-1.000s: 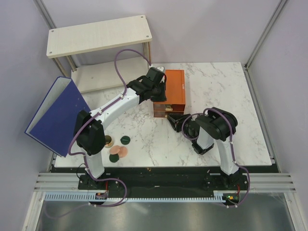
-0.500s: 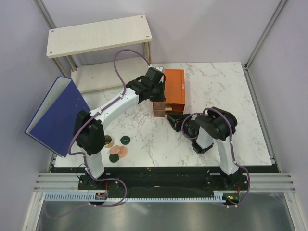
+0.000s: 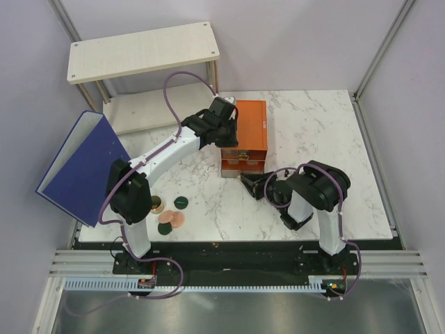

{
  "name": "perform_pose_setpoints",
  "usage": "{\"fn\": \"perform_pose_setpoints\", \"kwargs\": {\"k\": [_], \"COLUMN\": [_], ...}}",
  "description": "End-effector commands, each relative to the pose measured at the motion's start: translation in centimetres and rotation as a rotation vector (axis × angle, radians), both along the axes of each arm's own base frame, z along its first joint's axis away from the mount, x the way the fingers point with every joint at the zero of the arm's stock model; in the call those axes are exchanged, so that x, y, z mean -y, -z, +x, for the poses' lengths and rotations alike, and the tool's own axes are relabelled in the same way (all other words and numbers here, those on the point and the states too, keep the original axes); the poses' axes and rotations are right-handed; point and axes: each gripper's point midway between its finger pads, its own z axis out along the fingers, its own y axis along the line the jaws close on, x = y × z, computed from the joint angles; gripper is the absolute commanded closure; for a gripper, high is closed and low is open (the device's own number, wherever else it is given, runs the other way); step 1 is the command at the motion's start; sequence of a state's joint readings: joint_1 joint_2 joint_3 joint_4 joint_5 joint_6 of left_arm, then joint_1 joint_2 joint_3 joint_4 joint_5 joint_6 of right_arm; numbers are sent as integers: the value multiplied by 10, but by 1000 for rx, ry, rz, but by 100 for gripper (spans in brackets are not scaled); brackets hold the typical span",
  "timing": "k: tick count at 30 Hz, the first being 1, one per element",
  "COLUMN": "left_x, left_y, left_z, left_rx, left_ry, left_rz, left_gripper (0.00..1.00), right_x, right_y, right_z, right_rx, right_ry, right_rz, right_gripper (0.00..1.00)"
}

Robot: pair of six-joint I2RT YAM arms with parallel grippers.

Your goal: Organize the makeup

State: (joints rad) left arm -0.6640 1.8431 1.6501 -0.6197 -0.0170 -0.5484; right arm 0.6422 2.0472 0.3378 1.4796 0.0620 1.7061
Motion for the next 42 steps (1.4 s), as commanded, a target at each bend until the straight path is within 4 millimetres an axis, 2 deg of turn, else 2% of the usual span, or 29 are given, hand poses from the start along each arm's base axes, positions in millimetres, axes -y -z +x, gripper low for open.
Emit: {"fn": "perform_pose_setpoints", "kwargs": {"k": [1, 7, 14, 20, 27, 30, 33, 34, 36, 37, 38, 40, 41, 42], "left_x": [5, 6, 5, 5, 5, 4, -1, -4, -10, -15, -20, -35, -43, -53], "left_y": [-9, -7, -6, -7, -11, -18, -38, -49, -64, -82, -88, -100, -112, -111], "left_z": [1, 1, 1, -1, -2, -2, -1, -1, 0, -1, -3, -3, -9, -14], "left_rx": [5, -1, -7, -8, 0, 18, 80, 110, 161, 203, 220, 255, 274, 260], "left_ry": [25, 28, 25, 28, 37, 52, 61, 56, 64, 59, 63, 25, 10, -6], "left_rz": [-28, -31, -31, -34, -35, -36, -37, -37, -22, -28, -11, 17, 16, 36], "left_gripper": [98, 98, 98, 98, 98, 98, 93, 91, 78, 72, 56, 42, 31, 26], "right_x": [-5, -3, -18, -23, -45, -51, -56, -57, -60, -60, -60, -63, -64, -64], "right_y": [3, 15, 15, 8, -17, -27, -36, -43, -52, -55, -58, -70, -74, -82], "right_z": [-29, -68, -100, -100, -98, -98, -100, -100, -101, -101, -100, -106, -106, -109], "right_rx": [-26, -108, -135, -127, -77, -47, -24, -6, 13, 18, 27, 41, 51, 58], "right_ry": [-46, -60, -144, -152, -225, -251, -281, -290, -304, -305, -305, -340, -348, -360], "right_rz": [0, 40, 36, 60, 114, 114, 111, 114, 114, 112, 109, 113, 109, 106], "right_gripper": [87, 87, 87, 83, 65, 59, 55, 55, 53, 53, 52, 51, 51, 50]}}
